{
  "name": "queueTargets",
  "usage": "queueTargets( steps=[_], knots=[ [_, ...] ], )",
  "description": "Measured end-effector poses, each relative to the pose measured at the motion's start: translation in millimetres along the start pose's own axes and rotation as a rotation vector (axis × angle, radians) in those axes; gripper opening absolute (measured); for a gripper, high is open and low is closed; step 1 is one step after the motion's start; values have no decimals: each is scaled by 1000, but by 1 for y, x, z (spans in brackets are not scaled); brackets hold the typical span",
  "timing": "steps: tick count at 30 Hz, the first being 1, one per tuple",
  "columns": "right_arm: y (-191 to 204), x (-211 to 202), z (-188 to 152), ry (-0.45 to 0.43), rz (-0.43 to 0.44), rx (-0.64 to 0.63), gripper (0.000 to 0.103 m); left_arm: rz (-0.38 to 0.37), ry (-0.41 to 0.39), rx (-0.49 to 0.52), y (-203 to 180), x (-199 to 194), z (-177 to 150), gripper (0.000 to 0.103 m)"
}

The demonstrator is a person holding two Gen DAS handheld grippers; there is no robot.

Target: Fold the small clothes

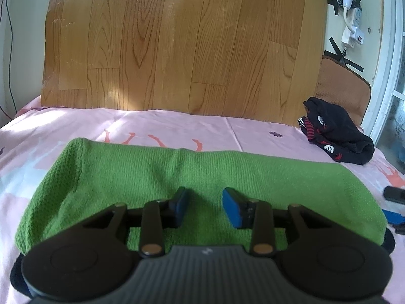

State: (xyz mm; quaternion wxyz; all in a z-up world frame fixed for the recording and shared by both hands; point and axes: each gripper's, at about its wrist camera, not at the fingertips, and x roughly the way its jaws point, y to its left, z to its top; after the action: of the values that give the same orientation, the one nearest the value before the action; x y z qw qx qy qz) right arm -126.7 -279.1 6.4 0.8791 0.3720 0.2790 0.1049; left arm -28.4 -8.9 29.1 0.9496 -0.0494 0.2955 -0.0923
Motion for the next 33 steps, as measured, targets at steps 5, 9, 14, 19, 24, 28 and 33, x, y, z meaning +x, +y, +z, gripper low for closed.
queueTargets(
  steps=[5, 9, 14, 19, 24, 28, 33],
  knots=[
    [-4, -13, 6, 0, -43, 25, 77, -3, -1, -4, 0, 0, 0, 34],
    [-6, -19, 8, 12, -72, 22, 77, -4, -1, -5, 0, -1, 0, 34],
    [-7, -17, 6, 17, -82, 22, 77, -5, -2, -6, 1, -1, 0, 34],
    [-4, -15, 3, -10, -78, -5, 78, -17, -7, -25, 2, -2, 0, 36],
    [-1, -14, -4, -45, -82, -57, 82, -69, -11, -32, 2, -3, -1, 64],
    [5, -12, -9, -61, -80, -115, 89, -93, 12, 60, -15, -2, -3, 103],
    [4, -10, -8, -63, -72, -125, 91, -75, 23, 84, -20, -1, -4, 103]
  ],
)
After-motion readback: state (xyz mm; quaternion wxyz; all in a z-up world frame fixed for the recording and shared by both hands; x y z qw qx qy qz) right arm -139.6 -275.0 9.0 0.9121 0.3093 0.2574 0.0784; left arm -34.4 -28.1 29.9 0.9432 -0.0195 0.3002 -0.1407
